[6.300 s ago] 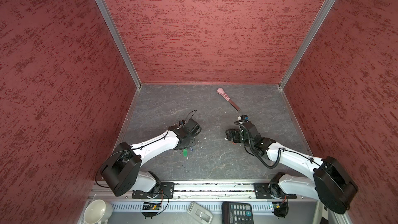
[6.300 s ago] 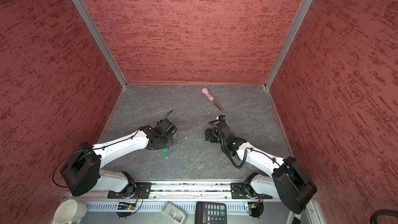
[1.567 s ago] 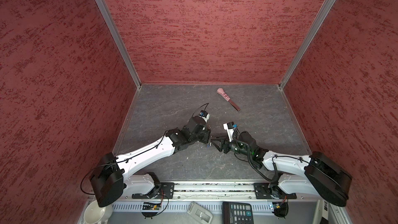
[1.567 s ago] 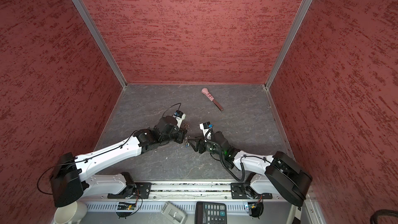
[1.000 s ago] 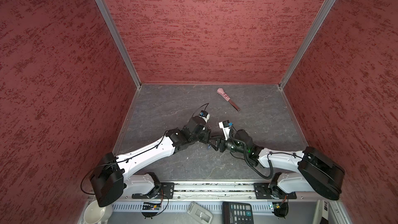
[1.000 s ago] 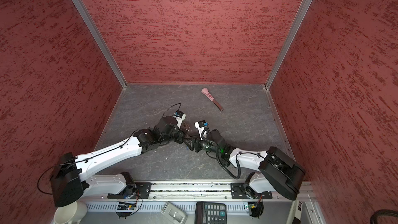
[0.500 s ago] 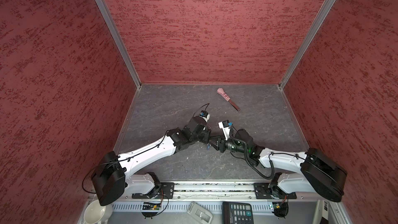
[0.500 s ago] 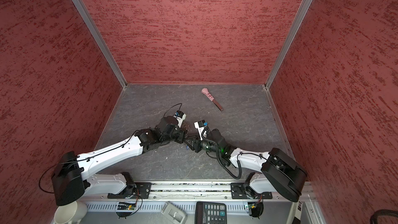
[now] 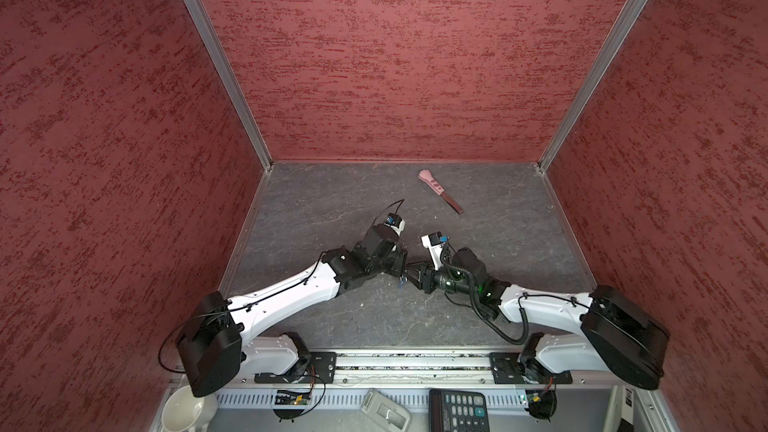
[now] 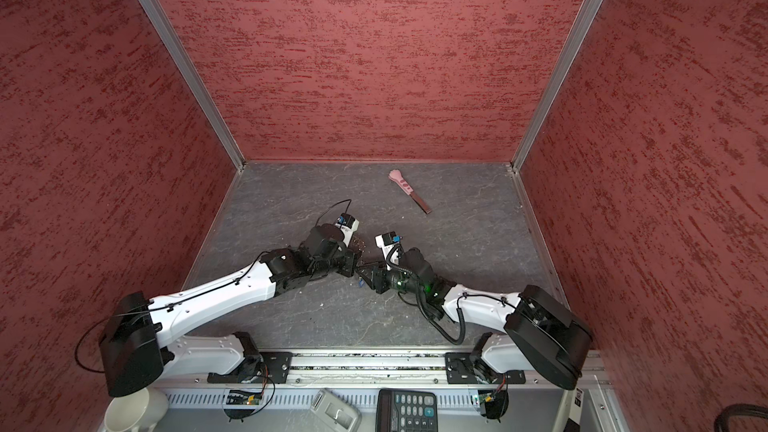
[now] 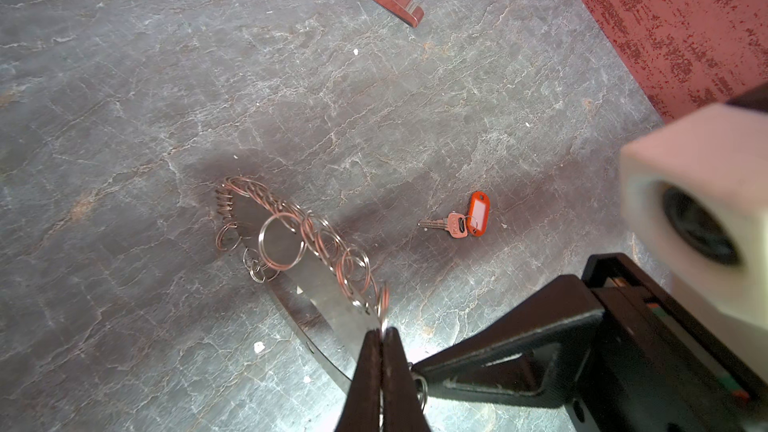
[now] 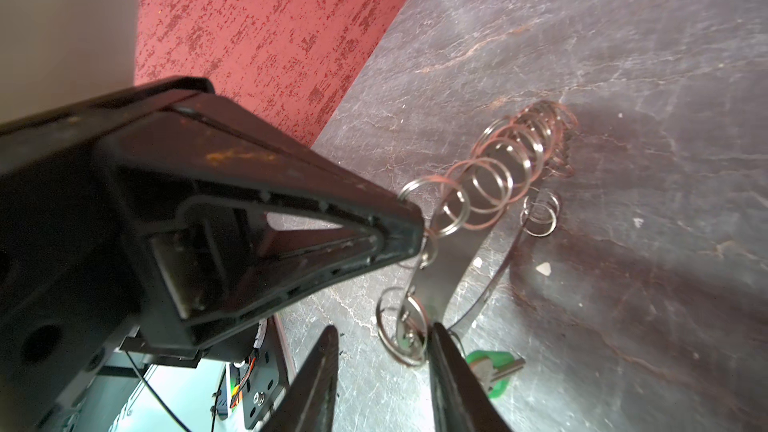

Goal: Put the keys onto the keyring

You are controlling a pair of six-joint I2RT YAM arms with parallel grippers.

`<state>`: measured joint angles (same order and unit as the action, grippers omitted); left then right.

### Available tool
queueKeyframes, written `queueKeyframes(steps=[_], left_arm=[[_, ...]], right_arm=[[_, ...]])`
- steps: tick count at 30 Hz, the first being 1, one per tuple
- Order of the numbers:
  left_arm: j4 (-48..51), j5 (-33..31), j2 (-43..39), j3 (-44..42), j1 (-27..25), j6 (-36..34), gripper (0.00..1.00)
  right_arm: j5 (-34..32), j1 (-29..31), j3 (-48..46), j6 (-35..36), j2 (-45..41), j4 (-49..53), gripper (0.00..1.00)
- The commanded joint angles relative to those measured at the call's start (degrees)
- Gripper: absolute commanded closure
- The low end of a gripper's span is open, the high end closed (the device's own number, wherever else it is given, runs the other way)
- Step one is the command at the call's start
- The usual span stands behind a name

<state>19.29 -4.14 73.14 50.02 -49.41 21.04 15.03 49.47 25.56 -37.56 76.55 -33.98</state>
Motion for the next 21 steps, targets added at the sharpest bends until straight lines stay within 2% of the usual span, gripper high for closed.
queueKeyframes(steps=[1, 21], left_arm=[[-1.9, 0.0, 0.3, 0.2, -0.5, -0.1, 1.00], [-2.1, -0.6, 0.3, -0.4, -0.7, -0.4, 1.00]], right_arm=[[-2.1, 0.4, 1.8, -0.9, -0.1, 0.2, 0.65], [-1.5, 0.4, 2.3, -0.9, -0.6, 1.6, 0.87]])
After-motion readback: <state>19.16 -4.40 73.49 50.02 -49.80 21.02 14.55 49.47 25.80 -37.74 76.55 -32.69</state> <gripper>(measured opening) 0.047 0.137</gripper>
